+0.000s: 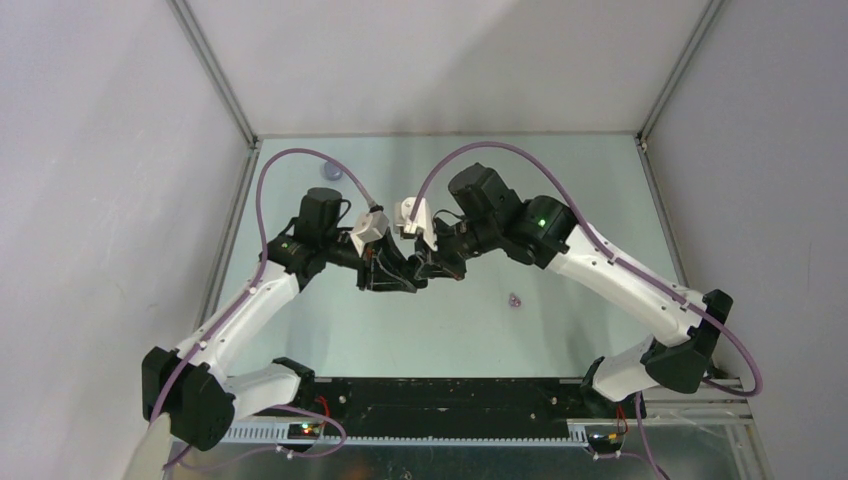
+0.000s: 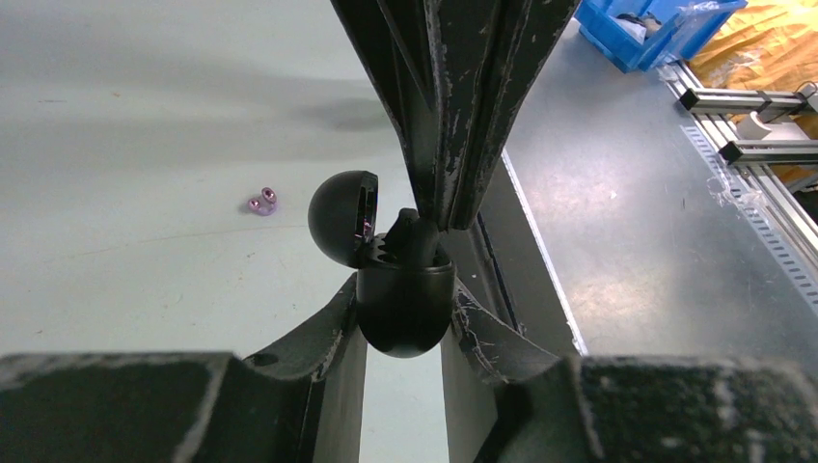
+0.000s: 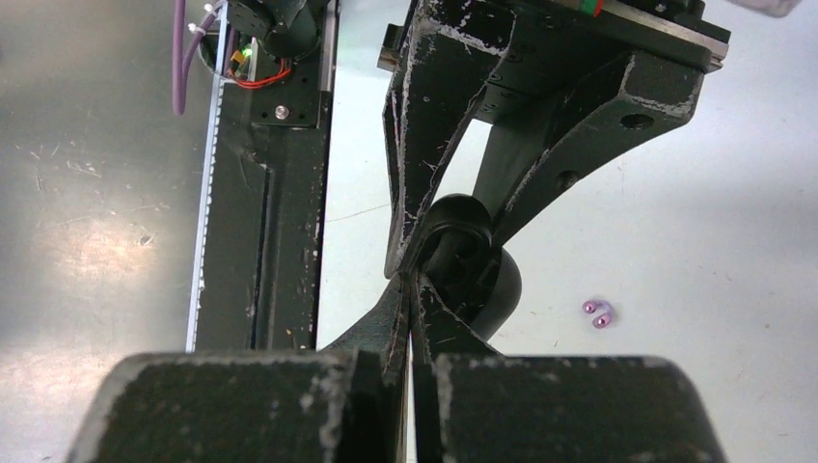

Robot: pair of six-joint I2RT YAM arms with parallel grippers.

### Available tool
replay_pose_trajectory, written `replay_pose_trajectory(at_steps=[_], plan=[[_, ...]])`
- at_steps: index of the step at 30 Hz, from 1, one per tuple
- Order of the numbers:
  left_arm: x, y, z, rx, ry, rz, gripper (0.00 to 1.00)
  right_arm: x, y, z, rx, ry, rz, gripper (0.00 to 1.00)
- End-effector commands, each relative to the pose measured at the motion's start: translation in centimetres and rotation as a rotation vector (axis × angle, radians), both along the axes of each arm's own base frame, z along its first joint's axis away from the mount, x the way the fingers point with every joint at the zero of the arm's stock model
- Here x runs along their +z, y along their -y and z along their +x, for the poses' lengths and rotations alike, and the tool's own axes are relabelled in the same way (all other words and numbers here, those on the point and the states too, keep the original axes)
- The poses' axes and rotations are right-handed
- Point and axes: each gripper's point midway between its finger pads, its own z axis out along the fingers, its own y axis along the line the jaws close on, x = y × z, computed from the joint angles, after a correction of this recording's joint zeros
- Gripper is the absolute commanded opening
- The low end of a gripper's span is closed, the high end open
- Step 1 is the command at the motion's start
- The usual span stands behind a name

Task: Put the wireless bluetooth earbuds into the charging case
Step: Adjust the left earbud in the left side groove of the charging case, then close the charging case with the earbuds inside.

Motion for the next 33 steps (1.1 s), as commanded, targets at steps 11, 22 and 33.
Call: replay_pose_trajectory(at_steps=[11,22,33], plan=[[2.0,0.2,-0.3,-0.039,0.085,-0.053,0.0,5.7,2.4,-1.3,0.052,0.026,0.114,0.03],[2.2,0.2,-0.4,-0.041,0.087,-0.054,0.0,1.1,2.3,4.7,-0.161,0.002,0.122,0.09],[1.9,0.2,-0.1,-0.037,0.084,-0.047,0.0,-0.5,0.7,1.8,-0.049,-0.011,0.062,0.08]])
